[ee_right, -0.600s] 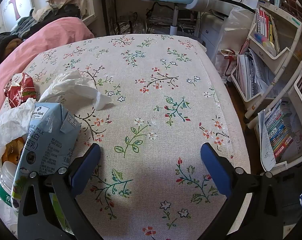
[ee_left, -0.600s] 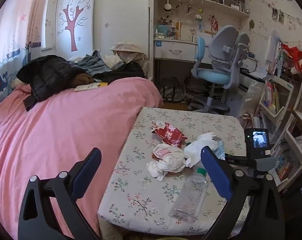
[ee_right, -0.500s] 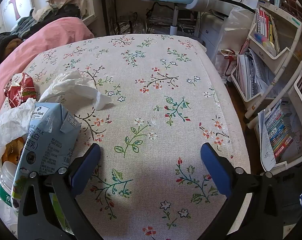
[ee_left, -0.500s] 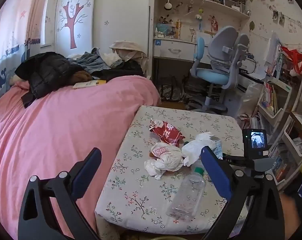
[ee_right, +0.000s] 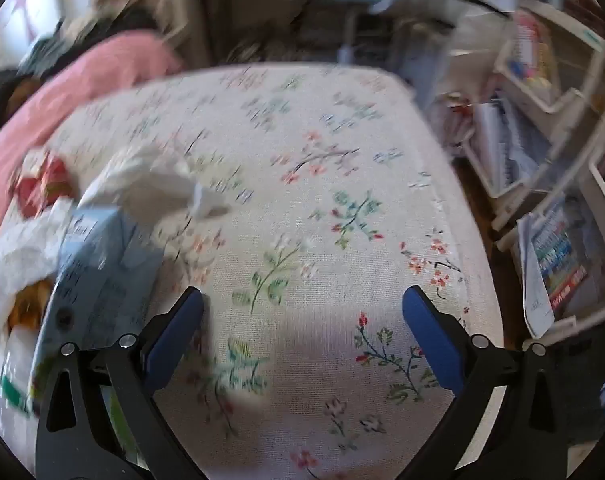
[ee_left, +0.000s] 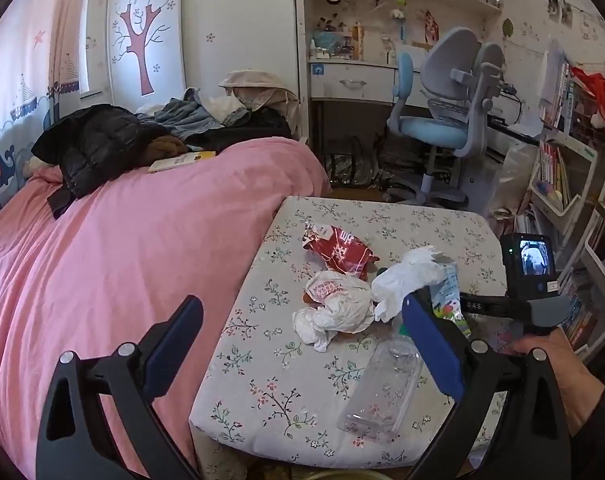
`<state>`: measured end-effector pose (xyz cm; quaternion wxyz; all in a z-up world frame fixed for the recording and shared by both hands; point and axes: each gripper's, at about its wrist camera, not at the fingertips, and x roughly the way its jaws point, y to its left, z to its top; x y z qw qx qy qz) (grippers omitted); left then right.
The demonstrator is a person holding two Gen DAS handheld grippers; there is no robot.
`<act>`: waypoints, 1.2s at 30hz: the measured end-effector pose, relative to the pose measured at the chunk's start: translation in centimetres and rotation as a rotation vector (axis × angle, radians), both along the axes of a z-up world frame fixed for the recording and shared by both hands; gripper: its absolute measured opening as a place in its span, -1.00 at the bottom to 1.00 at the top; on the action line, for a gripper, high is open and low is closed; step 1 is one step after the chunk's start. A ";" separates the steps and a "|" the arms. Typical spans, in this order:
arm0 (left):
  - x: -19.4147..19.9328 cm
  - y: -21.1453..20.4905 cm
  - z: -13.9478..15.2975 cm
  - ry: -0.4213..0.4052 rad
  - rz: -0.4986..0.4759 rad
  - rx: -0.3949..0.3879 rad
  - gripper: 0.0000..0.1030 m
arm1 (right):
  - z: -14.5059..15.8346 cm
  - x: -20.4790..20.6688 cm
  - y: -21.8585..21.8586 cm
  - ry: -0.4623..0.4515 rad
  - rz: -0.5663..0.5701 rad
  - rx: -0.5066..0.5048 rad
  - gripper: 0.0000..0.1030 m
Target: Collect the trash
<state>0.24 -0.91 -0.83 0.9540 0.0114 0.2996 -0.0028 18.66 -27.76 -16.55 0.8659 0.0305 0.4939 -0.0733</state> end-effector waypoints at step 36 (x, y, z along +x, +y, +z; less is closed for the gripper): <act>-4.0 1.8 -0.9 -0.007 0.051 0.001 0.85 | 17.5 -19.3 12.6 -0.515 0.195 -0.193 0.86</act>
